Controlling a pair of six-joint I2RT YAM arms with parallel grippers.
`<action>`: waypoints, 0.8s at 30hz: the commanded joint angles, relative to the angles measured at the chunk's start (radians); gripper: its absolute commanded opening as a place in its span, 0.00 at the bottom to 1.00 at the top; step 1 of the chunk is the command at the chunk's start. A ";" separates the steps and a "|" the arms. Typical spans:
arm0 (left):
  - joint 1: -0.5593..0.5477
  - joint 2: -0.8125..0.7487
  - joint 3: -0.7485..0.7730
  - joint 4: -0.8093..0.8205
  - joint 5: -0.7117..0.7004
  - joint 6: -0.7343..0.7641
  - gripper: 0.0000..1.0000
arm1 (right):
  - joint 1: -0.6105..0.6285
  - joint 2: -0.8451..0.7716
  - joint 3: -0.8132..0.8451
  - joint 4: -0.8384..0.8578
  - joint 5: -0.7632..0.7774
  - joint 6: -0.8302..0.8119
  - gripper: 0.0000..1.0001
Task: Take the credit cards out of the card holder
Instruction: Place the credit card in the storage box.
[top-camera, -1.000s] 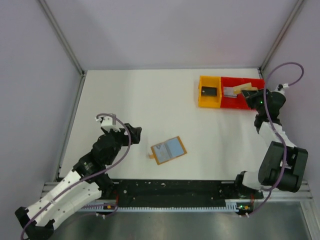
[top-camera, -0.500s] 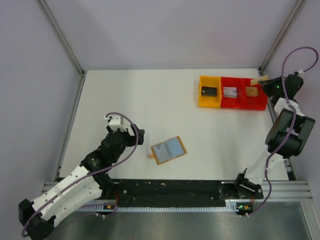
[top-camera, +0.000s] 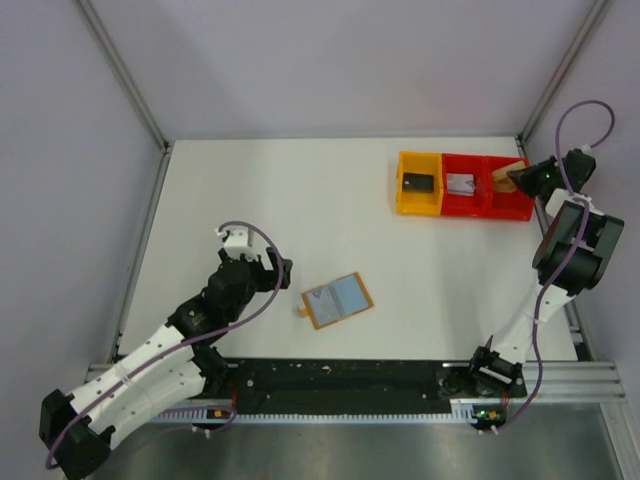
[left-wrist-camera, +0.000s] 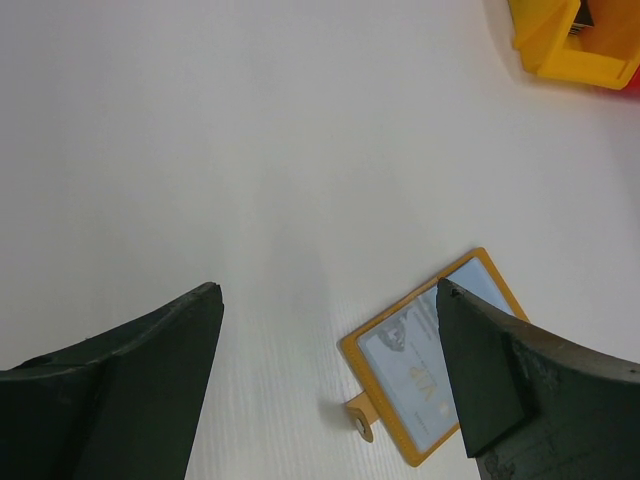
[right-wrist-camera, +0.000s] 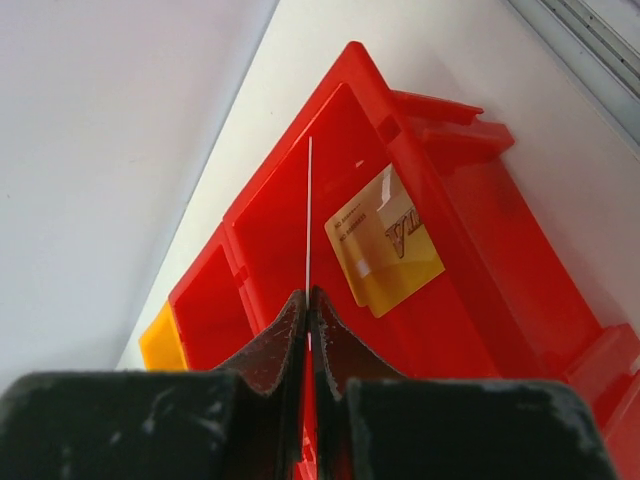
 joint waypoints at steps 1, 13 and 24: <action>0.005 0.002 0.004 0.052 0.013 -0.007 0.91 | 0.019 0.030 0.042 0.078 -0.008 0.024 0.00; 0.011 -0.015 0.000 0.038 0.028 -0.030 0.91 | 0.042 0.032 0.060 -0.032 0.061 0.023 0.26; 0.013 -0.110 -0.014 -0.037 0.089 -0.110 0.90 | 0.045 -0.136 0.060 -0.271 0.160 -0.105 0.68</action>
